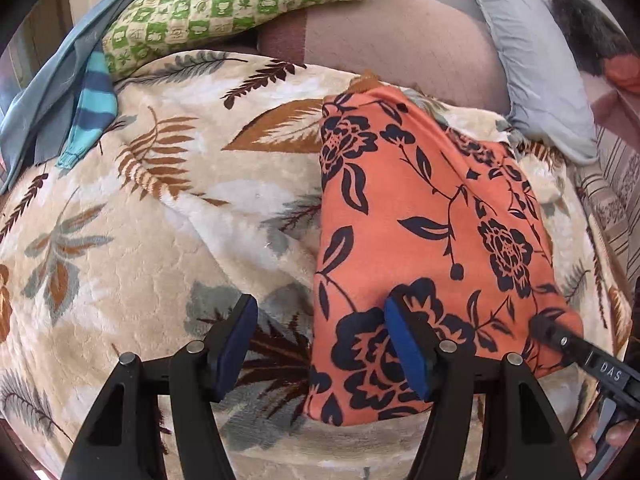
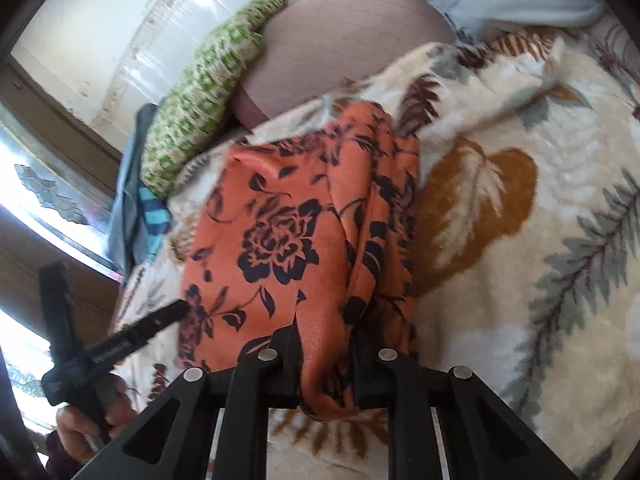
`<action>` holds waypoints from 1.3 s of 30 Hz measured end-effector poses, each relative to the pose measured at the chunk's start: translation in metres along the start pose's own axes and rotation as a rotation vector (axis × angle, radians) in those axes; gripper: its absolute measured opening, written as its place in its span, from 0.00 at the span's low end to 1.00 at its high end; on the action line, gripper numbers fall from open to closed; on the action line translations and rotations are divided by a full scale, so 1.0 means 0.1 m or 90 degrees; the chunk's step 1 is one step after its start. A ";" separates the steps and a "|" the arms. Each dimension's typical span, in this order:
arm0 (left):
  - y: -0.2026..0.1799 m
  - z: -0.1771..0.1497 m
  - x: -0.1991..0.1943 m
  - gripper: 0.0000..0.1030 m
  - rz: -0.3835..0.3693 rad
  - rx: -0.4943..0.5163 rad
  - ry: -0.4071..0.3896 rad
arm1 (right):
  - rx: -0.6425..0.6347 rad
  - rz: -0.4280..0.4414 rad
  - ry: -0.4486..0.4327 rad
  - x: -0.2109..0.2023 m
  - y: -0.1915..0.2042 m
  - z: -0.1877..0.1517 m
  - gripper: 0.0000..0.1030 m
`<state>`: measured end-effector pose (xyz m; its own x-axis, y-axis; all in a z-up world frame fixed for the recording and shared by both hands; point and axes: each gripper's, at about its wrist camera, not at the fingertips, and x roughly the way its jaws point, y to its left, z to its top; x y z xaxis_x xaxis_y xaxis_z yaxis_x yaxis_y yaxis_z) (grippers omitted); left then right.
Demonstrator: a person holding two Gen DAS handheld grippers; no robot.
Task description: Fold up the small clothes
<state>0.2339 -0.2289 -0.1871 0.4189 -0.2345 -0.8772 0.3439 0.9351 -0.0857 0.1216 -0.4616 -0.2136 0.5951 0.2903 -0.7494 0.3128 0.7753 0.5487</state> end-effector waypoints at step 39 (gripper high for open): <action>-1.87 1.10 1.12 0.71 0.195 0.296 -0.009 | 0.275 0.185 -0.152 -0.31 -0.79 0.35 0.19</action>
<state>0.3085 -0.4591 -0.2170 0.5679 0.0224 -0.8228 0.5383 0.7461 0.3919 0.1044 -0.5512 -0.2209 0.8374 0.2834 -0.4674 0.3553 0.3677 0.8594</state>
